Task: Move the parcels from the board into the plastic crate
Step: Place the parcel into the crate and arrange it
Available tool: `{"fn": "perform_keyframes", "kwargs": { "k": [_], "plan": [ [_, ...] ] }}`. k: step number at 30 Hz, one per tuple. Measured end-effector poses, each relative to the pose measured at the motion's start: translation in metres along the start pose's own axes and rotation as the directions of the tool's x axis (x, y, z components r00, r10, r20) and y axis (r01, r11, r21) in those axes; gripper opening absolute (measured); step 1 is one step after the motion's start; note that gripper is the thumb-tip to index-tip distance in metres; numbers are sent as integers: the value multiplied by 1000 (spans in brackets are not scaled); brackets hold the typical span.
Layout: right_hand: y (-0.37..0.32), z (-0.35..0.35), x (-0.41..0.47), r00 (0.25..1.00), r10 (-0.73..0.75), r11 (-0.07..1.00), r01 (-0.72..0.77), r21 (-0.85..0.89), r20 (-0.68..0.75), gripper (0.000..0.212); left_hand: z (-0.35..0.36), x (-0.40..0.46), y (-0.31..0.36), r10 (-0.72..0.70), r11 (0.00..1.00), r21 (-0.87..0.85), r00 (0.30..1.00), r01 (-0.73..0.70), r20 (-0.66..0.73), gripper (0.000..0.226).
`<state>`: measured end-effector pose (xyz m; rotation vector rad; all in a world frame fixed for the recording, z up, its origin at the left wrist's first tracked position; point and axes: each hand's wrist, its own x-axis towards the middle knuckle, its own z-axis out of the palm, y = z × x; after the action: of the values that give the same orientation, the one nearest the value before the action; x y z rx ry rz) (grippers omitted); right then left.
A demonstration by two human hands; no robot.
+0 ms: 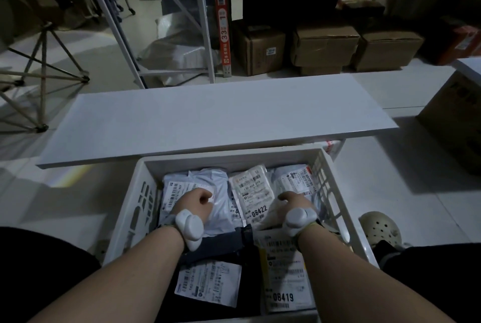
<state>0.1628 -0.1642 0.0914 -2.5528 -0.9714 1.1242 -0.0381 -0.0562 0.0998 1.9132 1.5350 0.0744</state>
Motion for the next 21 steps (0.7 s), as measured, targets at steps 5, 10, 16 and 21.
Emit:
{"fn": "perform_keyframes", "kwargs": {
  "k": [5, 10, 16, 21],
  "plan": [
    [-8, 7, 5, 985, 1, 996, 14, 86, -172, 48, -3, 8, -12, 82, 981, 173, 996, -85, 27, 38],
    [-22, 21, 10, 981, -113, 994, 110, -30, -156, 42, 5, 13, -17, 87, 891, 421, 973, -171, 212, 57],
    [-41, 26, 18, 991, -80, 985, 95, -145, 108, 54, 3, 21, -20, 62, 886, 415, 939, -208, 337, 65],
    [-48, 27, 18, 979, -31, 959, 87, -270, 203, 53, 0, 25, -19, 66, 860, 439, 910, -259, 409, 69]
  ]
}}
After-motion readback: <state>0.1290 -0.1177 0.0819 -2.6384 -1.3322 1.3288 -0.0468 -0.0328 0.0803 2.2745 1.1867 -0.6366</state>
